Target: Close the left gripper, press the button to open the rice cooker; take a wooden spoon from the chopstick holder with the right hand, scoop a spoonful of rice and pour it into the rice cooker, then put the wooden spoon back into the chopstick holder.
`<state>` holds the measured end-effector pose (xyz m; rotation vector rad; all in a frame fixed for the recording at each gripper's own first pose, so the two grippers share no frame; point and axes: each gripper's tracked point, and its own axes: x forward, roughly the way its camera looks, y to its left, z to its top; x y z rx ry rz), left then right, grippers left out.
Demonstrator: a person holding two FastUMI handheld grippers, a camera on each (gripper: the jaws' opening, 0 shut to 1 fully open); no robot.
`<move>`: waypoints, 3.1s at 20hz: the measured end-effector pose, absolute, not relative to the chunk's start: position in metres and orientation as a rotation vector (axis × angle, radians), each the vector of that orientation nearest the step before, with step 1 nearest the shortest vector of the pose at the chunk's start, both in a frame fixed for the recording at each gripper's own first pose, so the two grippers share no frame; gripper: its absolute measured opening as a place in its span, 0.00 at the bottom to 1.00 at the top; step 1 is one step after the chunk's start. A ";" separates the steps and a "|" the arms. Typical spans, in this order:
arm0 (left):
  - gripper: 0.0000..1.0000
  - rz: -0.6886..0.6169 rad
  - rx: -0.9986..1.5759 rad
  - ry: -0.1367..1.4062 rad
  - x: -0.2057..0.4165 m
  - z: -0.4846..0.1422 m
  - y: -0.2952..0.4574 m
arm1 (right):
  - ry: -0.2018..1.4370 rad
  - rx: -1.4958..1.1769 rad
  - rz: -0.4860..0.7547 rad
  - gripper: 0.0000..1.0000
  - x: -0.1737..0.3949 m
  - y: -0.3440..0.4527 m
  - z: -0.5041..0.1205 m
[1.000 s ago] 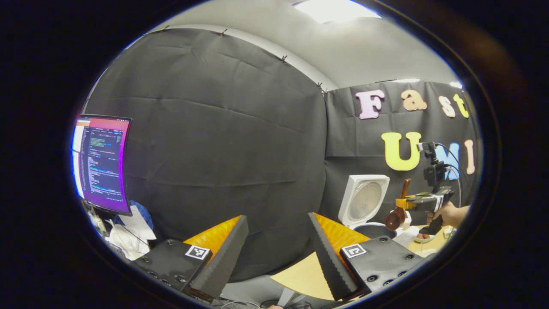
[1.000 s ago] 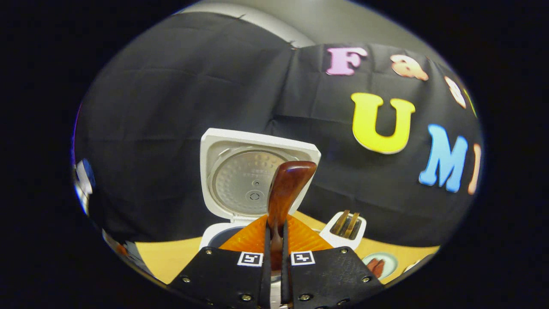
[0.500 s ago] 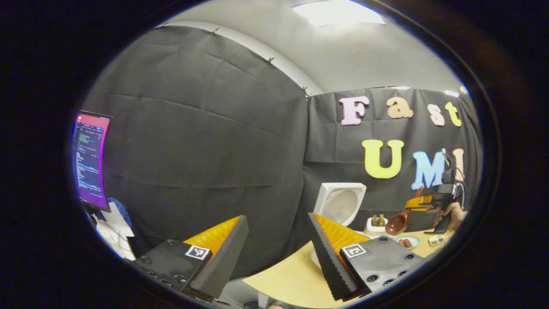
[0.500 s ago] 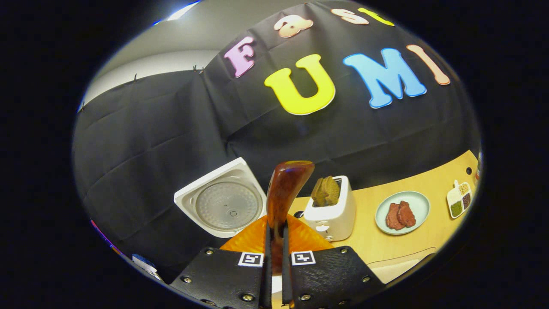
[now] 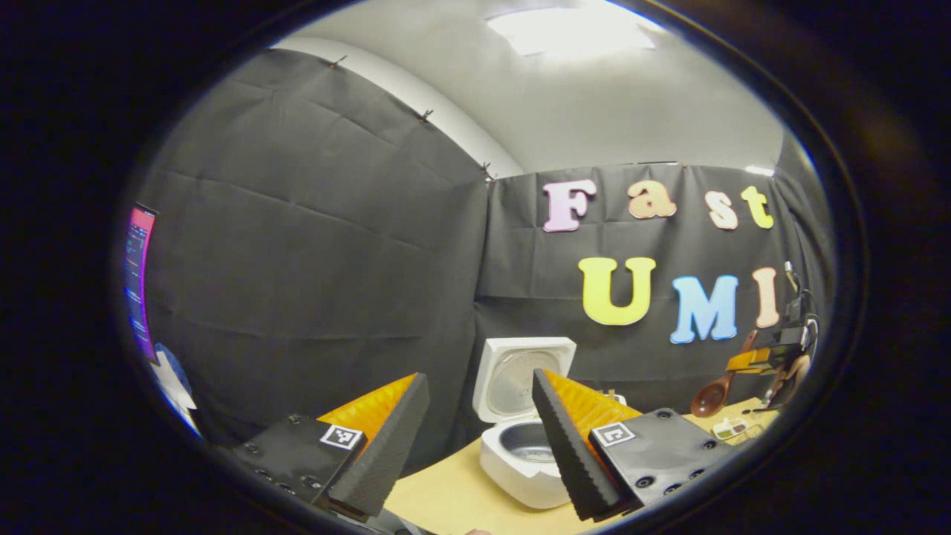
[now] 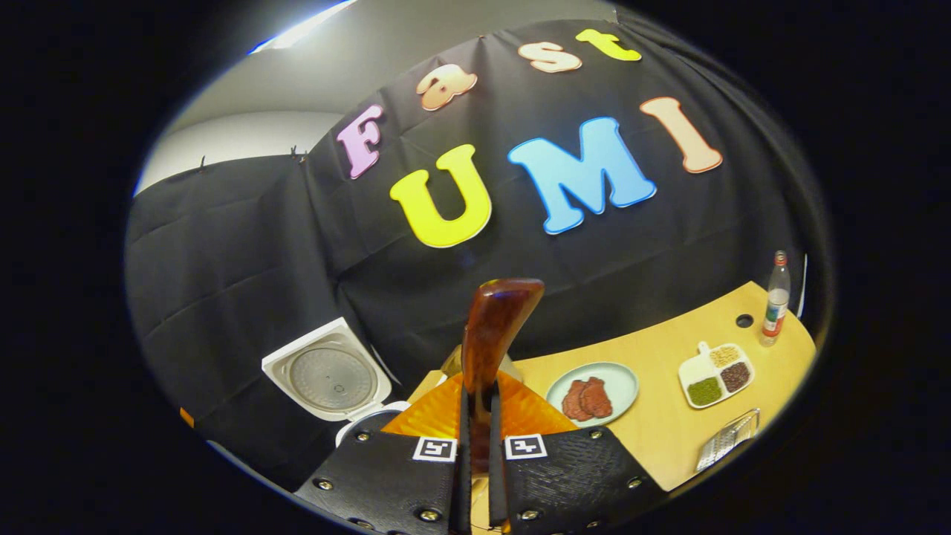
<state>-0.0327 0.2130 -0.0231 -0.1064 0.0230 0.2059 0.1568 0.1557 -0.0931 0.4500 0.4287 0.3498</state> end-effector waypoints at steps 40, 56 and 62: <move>0.96 0.024 -0.025 0.047 0.024 -0.007 0.051 | 0.491 0.141 -0.161 1.00 0.071 -0.131 -0.225; 0.96 0.083 -0.052 0.132 0.216 -0.029 0.156 | 0.232 0.002 -0.245 1.00 0.020 -0.097 -0.092; 0.95 0.107 -0.066 0.157 0.301 -0.037 0.196 | 0.230 -0.008 -0.312 1.00 -0.002 -0.091 -0.090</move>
